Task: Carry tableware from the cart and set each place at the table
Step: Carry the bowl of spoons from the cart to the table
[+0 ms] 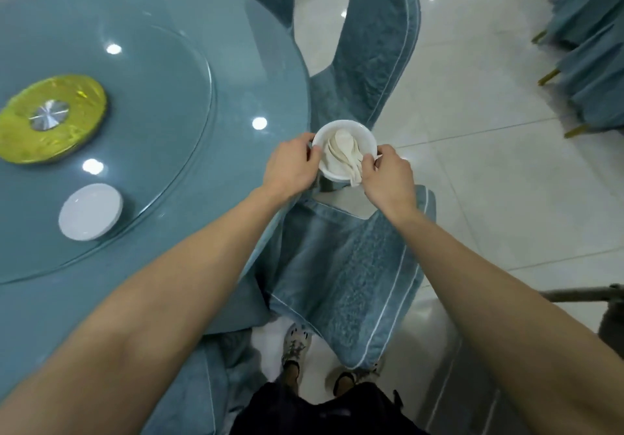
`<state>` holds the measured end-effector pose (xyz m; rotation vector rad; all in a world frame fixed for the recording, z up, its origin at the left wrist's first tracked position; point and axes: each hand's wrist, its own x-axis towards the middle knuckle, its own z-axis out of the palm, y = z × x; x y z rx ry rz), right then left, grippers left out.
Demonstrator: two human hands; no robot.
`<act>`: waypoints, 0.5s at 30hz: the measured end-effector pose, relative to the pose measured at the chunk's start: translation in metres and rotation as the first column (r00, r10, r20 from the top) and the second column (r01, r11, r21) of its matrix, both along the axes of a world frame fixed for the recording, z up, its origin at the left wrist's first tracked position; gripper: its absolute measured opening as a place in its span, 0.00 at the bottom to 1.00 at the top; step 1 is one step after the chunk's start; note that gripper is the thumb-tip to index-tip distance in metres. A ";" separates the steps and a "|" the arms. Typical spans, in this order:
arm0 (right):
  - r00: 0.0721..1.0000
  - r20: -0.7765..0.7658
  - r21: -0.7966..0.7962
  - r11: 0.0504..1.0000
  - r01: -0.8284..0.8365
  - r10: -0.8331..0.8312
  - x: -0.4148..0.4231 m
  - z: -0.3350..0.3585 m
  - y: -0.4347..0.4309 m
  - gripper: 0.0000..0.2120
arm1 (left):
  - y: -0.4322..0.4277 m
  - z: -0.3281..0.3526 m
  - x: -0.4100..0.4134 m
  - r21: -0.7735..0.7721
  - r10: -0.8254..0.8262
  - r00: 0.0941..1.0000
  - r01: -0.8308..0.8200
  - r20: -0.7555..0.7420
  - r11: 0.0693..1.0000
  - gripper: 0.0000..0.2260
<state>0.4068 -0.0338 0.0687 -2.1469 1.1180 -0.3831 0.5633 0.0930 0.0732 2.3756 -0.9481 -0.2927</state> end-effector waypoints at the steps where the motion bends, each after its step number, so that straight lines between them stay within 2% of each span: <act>1: 1.000 0.004 0.006 1.000 -0.030 0.030 0.010 -0.001 0.007 0.15 | 0.011 -0.001 0.007 0.006 0.024 1.000 -0.024 0.000 1.000 0.14; 15: 0.944 -0.030 0.053 0.944 -0.327 0.328 0.102 -0.022 0.091 0.17 | 0.136 -0.027 0.049 0.070 0.335 0.941 -0.332 -0.041 0.941 0.14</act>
